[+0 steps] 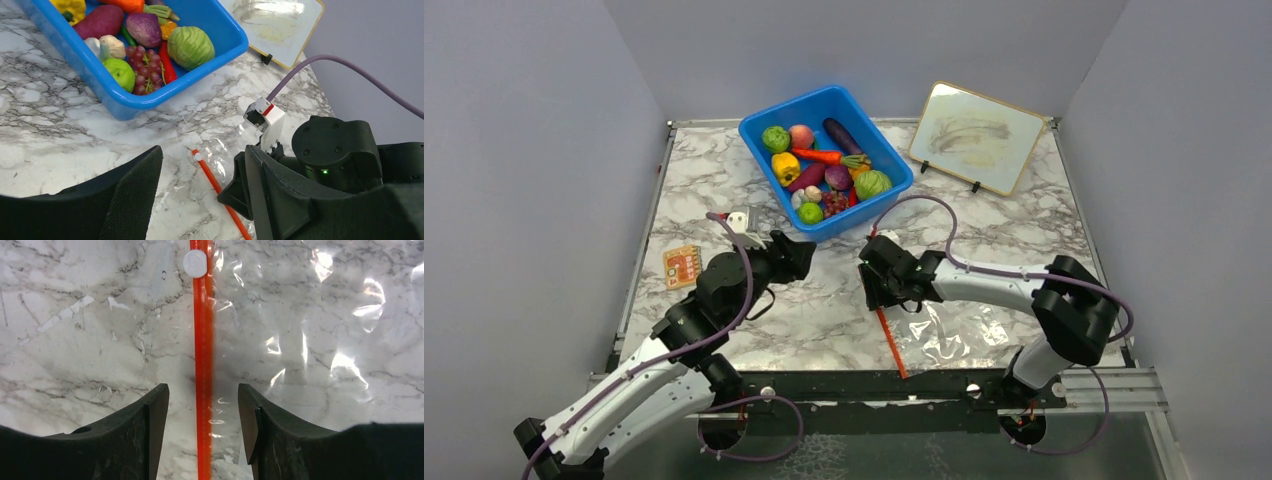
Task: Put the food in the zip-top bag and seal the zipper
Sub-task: Pick up the zipper food storage bag at the center of the board.
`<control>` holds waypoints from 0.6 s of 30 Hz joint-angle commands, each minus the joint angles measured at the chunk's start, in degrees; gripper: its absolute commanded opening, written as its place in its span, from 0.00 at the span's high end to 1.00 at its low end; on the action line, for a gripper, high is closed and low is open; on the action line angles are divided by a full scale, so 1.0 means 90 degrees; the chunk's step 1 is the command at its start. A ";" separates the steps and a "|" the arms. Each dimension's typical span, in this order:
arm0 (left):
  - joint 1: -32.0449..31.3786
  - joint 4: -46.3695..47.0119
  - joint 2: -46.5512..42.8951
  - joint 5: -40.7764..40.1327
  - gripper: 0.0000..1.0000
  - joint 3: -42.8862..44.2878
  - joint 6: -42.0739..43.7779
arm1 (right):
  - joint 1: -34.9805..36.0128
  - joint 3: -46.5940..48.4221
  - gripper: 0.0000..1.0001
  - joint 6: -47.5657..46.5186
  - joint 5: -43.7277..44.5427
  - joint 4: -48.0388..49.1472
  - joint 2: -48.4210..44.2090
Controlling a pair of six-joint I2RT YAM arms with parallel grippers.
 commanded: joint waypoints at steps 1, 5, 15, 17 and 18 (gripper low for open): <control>-0.0028 -0.0146 -0.0190 -0.0331 0.36 -0.0258 0.0173 | 0.0142 0.0453 0.45 -0.0058 0.0808 -0.0206 0.0520; -0.0028 -0.0162 -0.0162 -0.0282 0.36 -0.0226 0.0176 | 0.0172 0.0600 0.45 -0.0120 0.1340 -0.0426 0.1066; -0.0028 -0.0146 -0.0052 -0.0159 0.36 -0.0304 -0.0004 | 0.0169 0.0045 0.90 -0.0385 0.1426 0.0342 0.1206; -0.0028 -0.0106 -0.0003 -0.0021 0.36 -0.0357 -0.0087 | 0.0164 -0.0057 0.93 -0.0476 0.1269 0.0555 0.1093; -0.0026 -0.0071 0.0011 0.0053 0.37 -0.0388 -0.0126 | 0.0167 -0.0108 0.95 -0.0497 0.1181 0.0660 0.1012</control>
